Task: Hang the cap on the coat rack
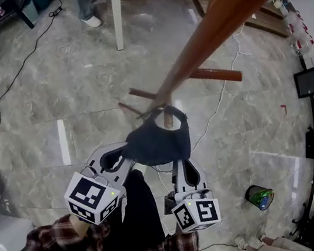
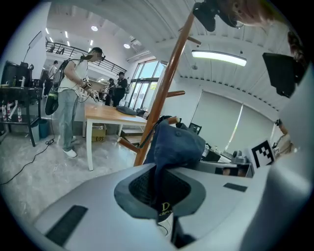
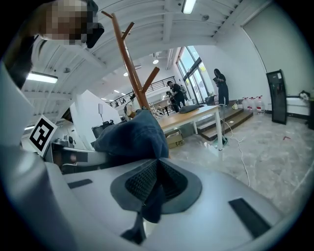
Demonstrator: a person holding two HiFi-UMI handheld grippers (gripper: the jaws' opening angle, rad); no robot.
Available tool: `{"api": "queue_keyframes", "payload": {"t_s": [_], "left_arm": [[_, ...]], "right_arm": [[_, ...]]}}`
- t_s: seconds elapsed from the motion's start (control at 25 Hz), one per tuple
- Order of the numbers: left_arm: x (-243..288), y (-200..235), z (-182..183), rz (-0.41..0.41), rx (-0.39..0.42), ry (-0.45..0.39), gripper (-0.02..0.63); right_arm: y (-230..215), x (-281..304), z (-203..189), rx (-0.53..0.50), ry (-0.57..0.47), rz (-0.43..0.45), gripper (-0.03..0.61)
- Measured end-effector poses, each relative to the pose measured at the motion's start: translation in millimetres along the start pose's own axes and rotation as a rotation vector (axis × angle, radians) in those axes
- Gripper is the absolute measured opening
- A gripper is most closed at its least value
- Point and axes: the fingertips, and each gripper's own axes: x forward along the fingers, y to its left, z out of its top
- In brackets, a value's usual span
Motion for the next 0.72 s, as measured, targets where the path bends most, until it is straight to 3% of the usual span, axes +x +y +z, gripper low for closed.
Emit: {"api": "queue_keyframes", "payload": {"t_s": [0.72], "left_arm": [[81.7,55.0,-29.1,0.059,-0.068,0.016,0.020]], "right_arm": [[-51.1,88.0,-19.2,0.006,0.028,-0.028,0.017]]}}
